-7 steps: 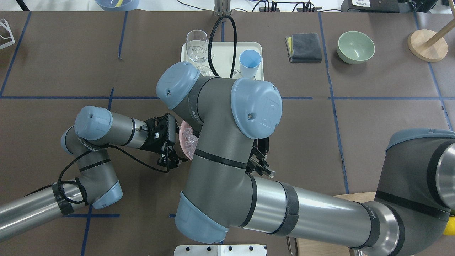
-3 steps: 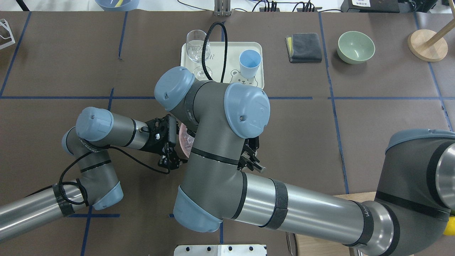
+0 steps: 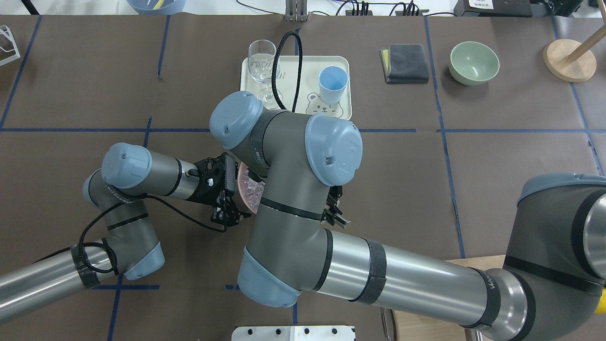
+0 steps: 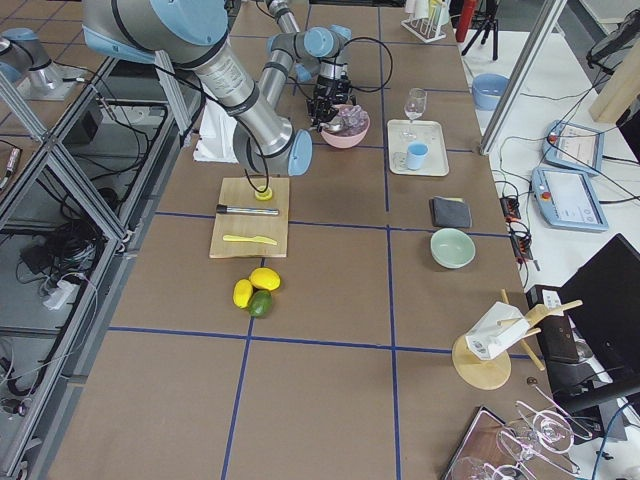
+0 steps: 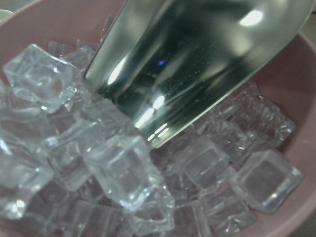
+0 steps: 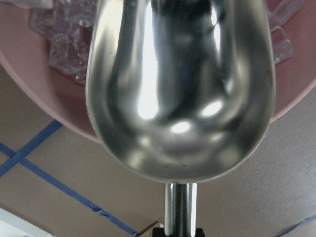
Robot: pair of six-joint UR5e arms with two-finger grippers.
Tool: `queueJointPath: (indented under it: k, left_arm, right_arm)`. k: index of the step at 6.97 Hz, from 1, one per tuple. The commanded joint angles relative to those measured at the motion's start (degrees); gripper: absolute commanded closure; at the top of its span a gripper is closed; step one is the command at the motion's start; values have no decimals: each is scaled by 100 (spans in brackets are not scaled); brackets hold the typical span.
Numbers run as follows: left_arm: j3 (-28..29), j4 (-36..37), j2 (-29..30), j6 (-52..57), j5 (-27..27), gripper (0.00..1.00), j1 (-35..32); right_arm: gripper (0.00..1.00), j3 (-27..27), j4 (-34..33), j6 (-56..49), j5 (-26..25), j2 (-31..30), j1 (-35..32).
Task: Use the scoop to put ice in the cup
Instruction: 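Dig the scoop into the ice cubes while the left gripper steadies the bowl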
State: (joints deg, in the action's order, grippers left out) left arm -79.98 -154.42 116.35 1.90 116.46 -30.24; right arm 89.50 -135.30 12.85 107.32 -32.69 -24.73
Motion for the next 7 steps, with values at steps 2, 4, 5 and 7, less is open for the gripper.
queueJointPath:
  k: [2, 4, 5, 7]
  left_arm:
    - [9, 9, 19, -14, -9, 0, 1]
    - [18, 9, 19, -14, -9, 0, 1]
    - [18, 9, 19, -14, -9, 0, 18]
    - [18, 9, 19, -23, -140, 0, 80]
  right_arm:
    - [100, 198, 495, 69, -202, -377, 21]
    - [100, 881, 1317, 480, -456, -1164, 169]
    - [100, 1155, 1461, 490, -466, -1404, 196]
    - [100, 1455, 1497, 578, -466, -1424, 205]
